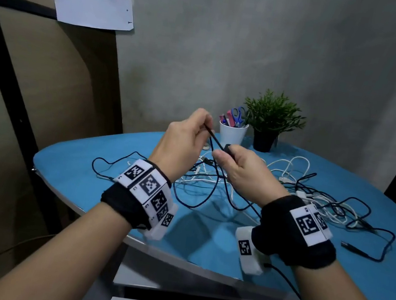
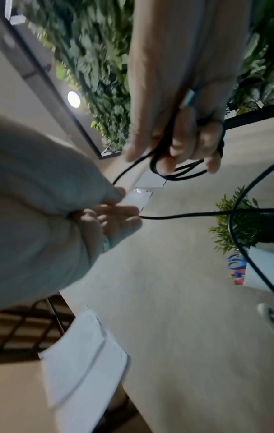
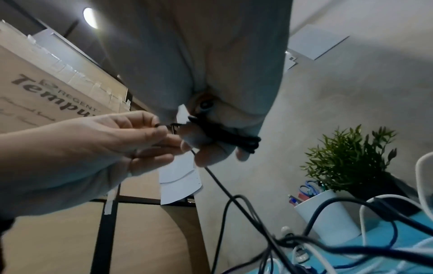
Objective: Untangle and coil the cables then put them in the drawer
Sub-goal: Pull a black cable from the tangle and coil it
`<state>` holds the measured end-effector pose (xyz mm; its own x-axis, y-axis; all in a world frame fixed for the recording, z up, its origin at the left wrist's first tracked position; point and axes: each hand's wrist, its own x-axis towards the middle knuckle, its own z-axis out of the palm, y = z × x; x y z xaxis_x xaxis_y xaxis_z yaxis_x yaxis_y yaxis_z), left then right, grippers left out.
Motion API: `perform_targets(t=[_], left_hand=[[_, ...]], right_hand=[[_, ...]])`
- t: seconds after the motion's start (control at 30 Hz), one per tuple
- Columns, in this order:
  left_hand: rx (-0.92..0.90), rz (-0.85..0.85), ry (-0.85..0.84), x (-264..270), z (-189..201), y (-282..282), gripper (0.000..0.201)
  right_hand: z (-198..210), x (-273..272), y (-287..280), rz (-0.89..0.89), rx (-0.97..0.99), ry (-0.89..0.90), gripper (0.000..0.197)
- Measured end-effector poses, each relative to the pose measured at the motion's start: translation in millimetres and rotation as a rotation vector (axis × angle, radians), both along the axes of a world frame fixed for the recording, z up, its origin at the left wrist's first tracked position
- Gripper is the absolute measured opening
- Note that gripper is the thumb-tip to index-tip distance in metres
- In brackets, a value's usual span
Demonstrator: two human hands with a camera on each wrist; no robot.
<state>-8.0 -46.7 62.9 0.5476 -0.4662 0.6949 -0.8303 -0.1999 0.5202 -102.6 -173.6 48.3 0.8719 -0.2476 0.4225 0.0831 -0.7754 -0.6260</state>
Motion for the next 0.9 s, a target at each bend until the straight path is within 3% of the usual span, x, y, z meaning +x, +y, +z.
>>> perform_targets(t=[0.1, 0.23, 0.47, 0.6, 0.67, 0.7, 0.8, 0.9], left_hand=[[0.143, 0.218, -0.151, 2, 0, 1, 0.004], [0.360, 0.304, -0.125, 7, -17, -2, 0.014], [0.608, 0.200, 0.004, 1, -51, -7, 0.012], [0.752, 0.024, 0.047, -6, -56, -13, 0.018], [0.808, -0.100, 0.178, -9, -58, -13, 0.018], [0.813, -0.140, 0.252, -10, -59, -12, 0.017], [0.672, -0.171, 0.403, -5, -60, -14, 0.013], [0.452, -0.112, 0.362, 3, -49, -16, 0.014]], right_hand=[[3, 0, -4, 0.029, 0.161, -0.070, 0.041], [6, -5, -5, 0.114, 0.515, -0.138, 0.042], [18, -9, -11, 0.163, 1.148, -0.354, 0.040], [20, -4, -16, 0.263, 1.351, -0.523, 0.038], [18, -2, -20, 0.170, 1.216, -0.586, 0.034], [15, -2, -23, 0.076, 1.024, -0.566, 0.033], [5, -5, -27, -0.150, 0.309, -0.294, 0.026], [-2, -9, -31, -0.203, -0.022, 0.013, 0.026]])
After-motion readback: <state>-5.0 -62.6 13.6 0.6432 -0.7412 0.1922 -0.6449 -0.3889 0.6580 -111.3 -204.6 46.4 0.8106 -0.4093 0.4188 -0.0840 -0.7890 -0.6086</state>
